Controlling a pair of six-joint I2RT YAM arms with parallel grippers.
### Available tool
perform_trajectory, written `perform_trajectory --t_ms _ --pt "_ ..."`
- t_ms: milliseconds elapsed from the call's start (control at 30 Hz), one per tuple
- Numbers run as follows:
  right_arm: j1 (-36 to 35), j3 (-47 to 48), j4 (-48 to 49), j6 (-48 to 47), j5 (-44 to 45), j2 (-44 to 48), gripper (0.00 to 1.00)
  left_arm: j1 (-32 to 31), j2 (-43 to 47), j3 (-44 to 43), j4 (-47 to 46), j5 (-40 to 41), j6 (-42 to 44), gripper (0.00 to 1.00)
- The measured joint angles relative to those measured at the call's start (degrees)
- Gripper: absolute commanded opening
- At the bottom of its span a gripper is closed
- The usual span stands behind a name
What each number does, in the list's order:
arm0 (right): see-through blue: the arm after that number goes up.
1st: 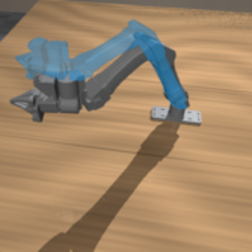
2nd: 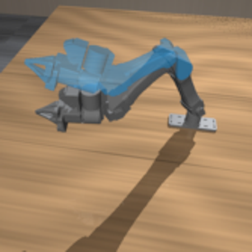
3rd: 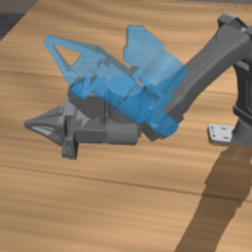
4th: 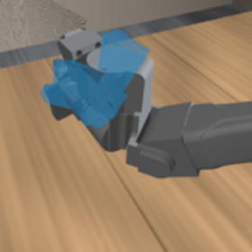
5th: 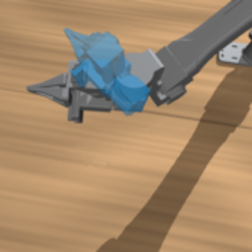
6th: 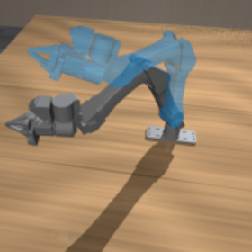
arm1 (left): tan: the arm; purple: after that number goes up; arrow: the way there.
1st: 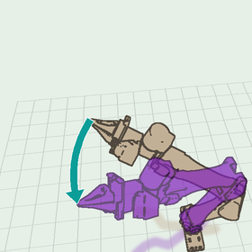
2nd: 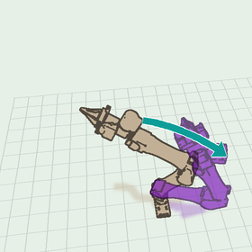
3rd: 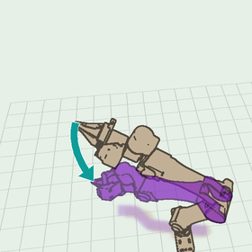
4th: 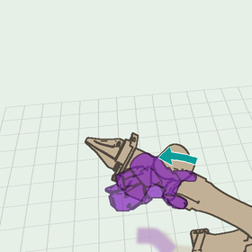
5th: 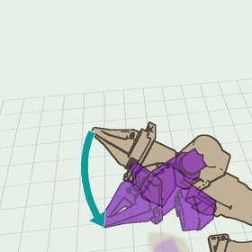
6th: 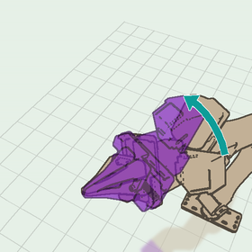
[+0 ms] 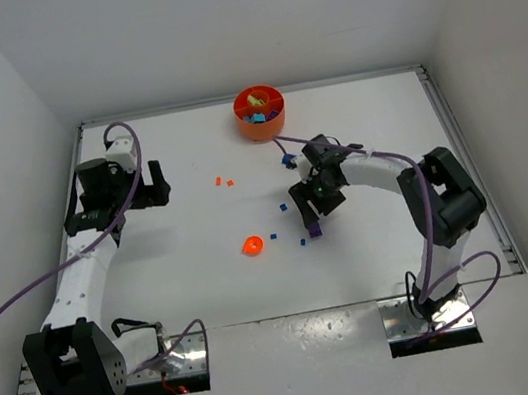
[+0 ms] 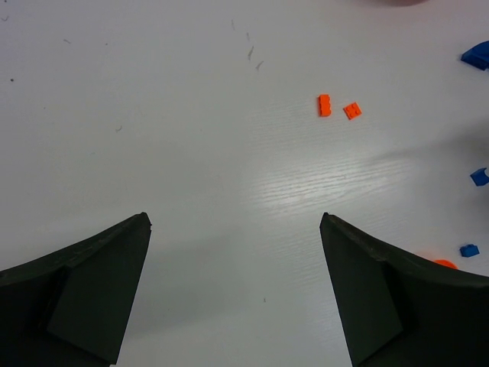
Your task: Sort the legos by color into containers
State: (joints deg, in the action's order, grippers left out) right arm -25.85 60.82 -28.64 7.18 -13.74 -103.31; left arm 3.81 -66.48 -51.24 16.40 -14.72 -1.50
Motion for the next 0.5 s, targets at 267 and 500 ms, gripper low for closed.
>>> perform_trajectory --t_ms 267,500 --pt "-1.51 5.38 -1.55 1.20 4.31 -5.73 0.62 0.00 -0.15 0.02 0.31 -0.07 0.20 1.00" --pt "-2.60 8.83 -4.09 1.51 5.73 -8.22 0.55 0.00 -0.52 1.36 0.22 -0.09 0.87 1.00"
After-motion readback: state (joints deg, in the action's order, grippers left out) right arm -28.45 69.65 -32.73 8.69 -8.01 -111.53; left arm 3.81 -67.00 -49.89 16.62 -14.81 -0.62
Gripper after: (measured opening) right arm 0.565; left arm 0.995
